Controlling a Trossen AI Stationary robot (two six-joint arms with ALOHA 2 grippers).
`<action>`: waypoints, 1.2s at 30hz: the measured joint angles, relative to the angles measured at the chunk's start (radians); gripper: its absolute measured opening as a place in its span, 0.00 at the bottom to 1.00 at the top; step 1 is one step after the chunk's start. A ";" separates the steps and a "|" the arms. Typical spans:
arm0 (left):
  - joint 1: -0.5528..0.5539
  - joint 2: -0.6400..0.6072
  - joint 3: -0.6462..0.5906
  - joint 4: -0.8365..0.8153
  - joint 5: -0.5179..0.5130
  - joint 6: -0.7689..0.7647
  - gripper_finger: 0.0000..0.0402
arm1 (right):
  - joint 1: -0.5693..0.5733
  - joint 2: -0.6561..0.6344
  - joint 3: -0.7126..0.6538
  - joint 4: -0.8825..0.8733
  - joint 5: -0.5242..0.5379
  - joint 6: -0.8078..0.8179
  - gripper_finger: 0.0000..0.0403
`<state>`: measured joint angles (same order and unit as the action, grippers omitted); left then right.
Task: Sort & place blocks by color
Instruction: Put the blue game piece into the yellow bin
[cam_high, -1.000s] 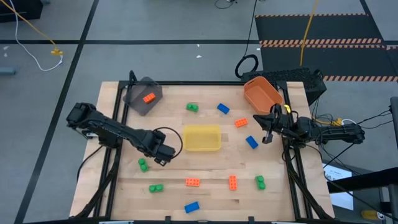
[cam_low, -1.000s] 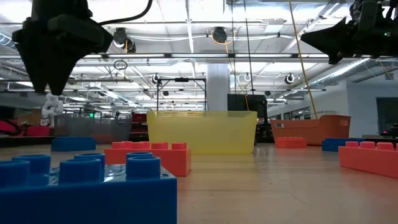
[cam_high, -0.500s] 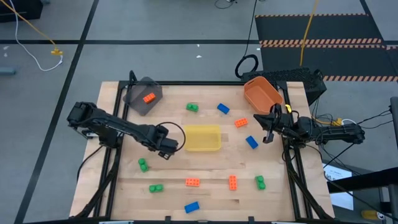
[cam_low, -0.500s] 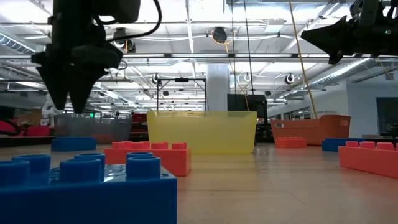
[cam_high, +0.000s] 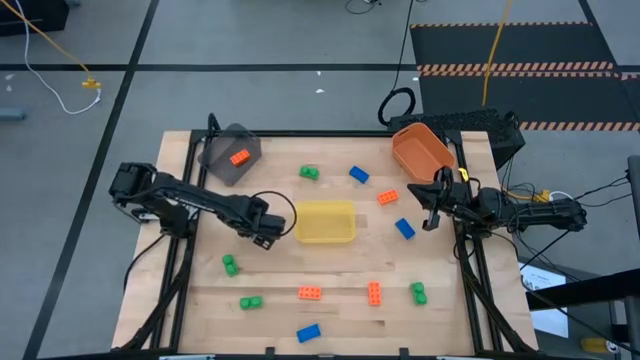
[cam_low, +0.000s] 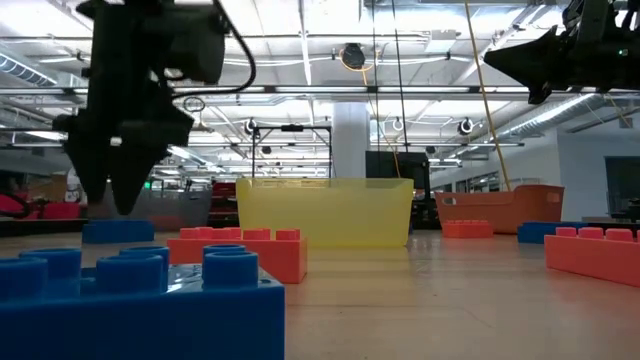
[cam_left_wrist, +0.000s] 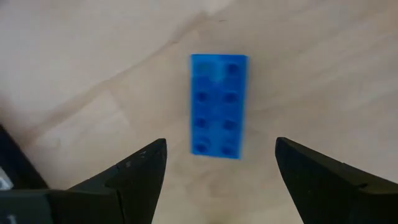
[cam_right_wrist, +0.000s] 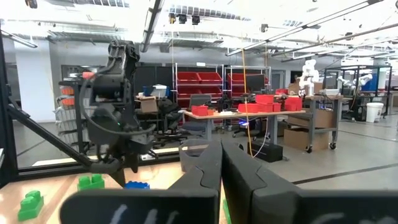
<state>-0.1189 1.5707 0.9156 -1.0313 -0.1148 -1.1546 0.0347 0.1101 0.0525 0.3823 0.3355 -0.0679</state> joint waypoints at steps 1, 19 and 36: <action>0.006 0.000 -0.018 0.023 0.000 0.013 0.74 | 0.000 0.000 0.000 -0.002 0.000 -0.001 0.00; 0.107 -0.008 -0.197 0.357 0.051 0.142 0.61 | 0.000 0.000 0.000 -0.017 0.002 -0.028 0.00; 0.098 -0.016 -0.173 0.346 0.075 0.155 0.35 | 0.000 0.000 0.000 -0.017 0.002 -0.027 0.00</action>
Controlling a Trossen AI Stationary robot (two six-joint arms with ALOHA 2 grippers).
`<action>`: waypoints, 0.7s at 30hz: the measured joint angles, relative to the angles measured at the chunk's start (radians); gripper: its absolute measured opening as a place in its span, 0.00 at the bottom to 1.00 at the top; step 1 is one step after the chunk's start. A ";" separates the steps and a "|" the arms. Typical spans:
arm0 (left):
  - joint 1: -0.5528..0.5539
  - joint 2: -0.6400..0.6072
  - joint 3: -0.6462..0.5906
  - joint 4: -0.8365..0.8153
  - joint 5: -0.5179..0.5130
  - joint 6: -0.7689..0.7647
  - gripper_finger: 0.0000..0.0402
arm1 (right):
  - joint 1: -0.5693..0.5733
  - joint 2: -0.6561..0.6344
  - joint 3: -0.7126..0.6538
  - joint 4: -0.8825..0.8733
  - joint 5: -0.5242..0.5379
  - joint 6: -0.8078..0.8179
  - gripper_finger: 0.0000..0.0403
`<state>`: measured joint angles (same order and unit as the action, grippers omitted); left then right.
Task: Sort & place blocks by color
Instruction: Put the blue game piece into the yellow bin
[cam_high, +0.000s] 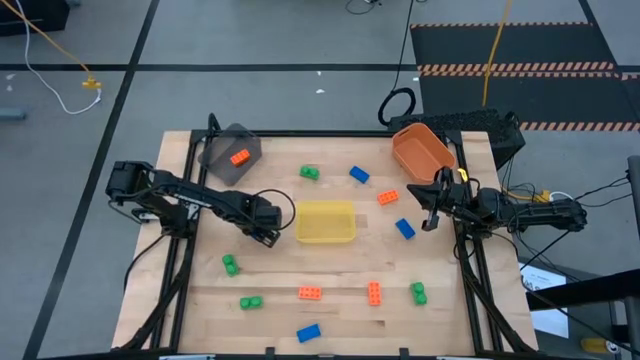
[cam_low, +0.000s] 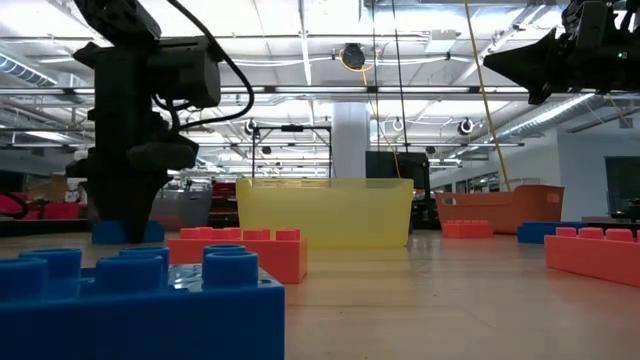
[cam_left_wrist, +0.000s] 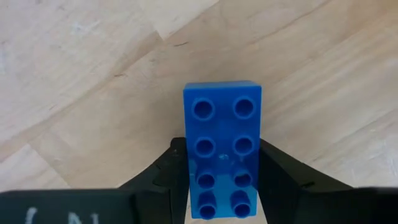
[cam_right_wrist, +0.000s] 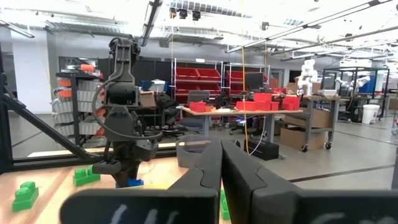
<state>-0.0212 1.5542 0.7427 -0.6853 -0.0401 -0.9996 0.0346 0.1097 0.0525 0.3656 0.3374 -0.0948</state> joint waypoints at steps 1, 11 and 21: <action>0.000 -0.001 0.021 -0.024 0.002 0.009 0.35 | 0.000 0.000 0.000 0.000 0.000 0.000 0.00; 0.008 -0.053 0.385 -0.082 -0.172 0.177 0.35 | 0.000 0.000 0.000 0.021 0.001 -0.020 0.00; -0.025 0.081 0.495 0.064 -0.223 0.375 0.35 | 0.000 0.000 0.000 0.019 0.001 -0.023 0.00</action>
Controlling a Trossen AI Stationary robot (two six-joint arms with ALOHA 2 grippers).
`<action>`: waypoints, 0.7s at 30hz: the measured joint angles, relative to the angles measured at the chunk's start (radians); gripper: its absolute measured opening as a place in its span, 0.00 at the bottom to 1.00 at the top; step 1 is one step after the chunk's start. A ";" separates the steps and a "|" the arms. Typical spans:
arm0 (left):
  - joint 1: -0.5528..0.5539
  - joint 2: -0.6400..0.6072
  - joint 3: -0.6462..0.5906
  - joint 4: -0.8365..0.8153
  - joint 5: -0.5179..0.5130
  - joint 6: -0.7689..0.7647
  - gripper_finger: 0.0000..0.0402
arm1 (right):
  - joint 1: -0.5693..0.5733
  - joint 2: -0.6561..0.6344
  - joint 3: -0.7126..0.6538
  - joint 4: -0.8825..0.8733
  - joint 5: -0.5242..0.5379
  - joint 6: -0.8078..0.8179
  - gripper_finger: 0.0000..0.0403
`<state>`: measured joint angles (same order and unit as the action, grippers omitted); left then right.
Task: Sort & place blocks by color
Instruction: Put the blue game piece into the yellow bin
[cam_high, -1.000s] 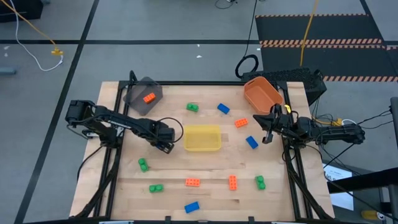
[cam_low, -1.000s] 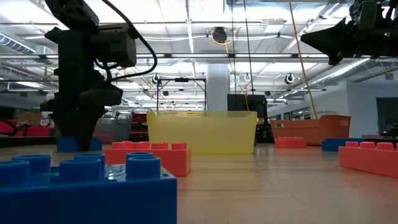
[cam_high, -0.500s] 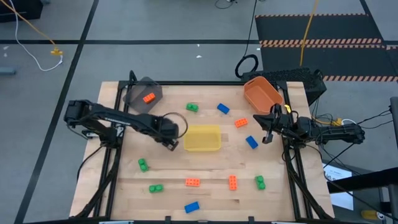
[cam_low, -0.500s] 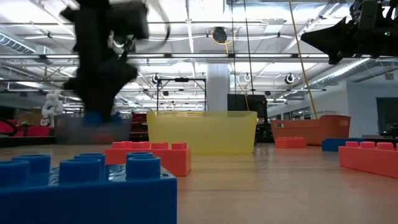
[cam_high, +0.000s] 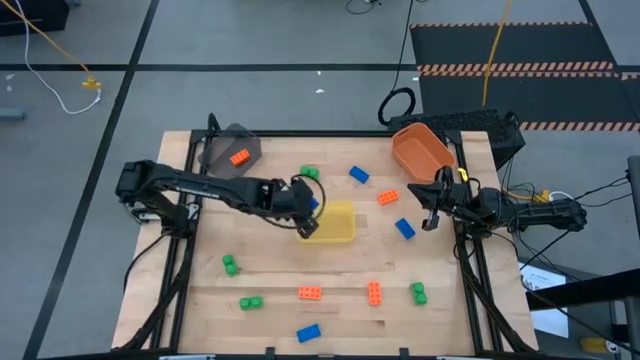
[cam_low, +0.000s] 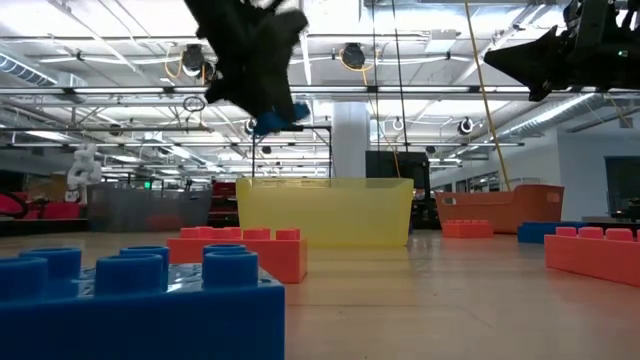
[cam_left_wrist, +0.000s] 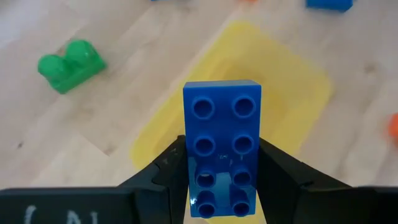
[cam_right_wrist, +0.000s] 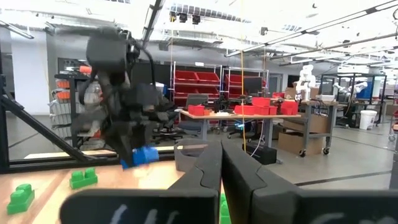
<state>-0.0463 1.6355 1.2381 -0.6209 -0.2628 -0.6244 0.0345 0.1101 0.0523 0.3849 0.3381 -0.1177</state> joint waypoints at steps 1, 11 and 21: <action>0.001 0.023 -0.001 -0.004 0.005 0.006 0.35 | 0.000 0.000 0.000 0.001 0.000 0.000 0.00; 0.014 0.093 0.000 0.026 0.036 0.028 0.58 | 0.000 0.000 0.000 -0.001 0.000 -0.007 0.00; 0.014 0.087 0.036 0.047 0.028 0.063 0.82 | 0.000 0.000 0.000 -0.006 0.005 -0.027 0.00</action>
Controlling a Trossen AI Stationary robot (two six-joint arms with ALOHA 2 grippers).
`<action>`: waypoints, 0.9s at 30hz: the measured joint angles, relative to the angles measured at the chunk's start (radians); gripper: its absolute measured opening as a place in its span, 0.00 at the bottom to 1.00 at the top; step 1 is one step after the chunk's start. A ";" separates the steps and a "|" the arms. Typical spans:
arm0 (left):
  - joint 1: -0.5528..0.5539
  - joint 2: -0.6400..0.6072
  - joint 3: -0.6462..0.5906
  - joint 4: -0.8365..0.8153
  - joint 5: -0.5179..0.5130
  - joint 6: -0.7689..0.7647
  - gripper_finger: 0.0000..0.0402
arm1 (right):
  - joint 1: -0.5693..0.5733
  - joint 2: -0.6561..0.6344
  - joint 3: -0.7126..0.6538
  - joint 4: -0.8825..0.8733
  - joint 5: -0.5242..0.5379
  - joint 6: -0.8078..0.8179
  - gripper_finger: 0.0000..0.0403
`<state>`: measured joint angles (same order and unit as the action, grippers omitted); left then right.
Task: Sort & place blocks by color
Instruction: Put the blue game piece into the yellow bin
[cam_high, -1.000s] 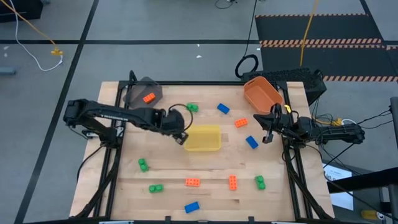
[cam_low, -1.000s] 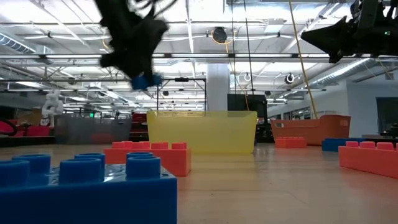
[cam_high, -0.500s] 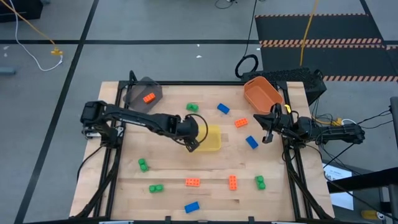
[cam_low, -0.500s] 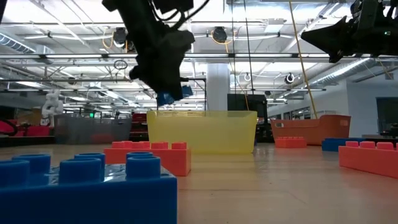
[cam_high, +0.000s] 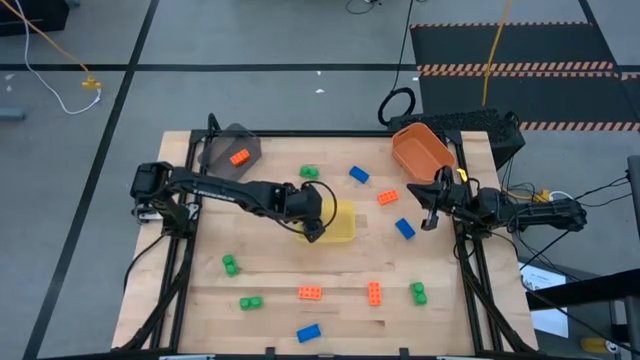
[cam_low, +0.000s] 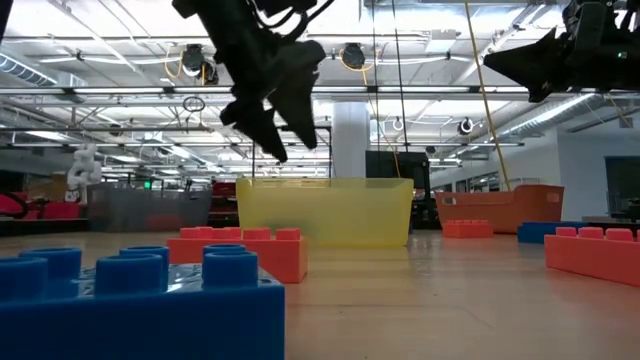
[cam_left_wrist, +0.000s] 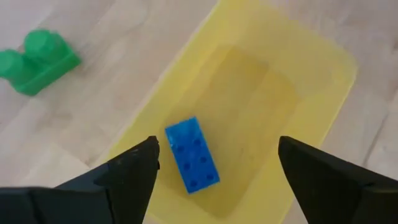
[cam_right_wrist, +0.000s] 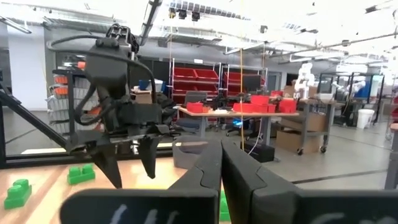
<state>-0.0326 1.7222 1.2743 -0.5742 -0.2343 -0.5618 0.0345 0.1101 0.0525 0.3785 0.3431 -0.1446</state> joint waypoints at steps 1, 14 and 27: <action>0.000 0.000 0.021 -0.001 -0.004 0.026 0.81 | 0.000 0.000 0.000 0.009 -0.001 -0.028 0.00; 0.114 -0.032 0.100 0.420 0.125 0.474 0.59 | -0.002 0.043 0.000 0.054 -0.042 -0.031 0.06; 0.260 -0.161 -0.311 1.104 0.371 0.471 0.54 | -0.028 0.267 0.241 -0.216 0.156 0.055 0.43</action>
<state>0.2275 1.5610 0.9631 0.5293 0.1368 -0.0910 0.0065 0.3770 0.2933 0.1622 0.4991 -0.0897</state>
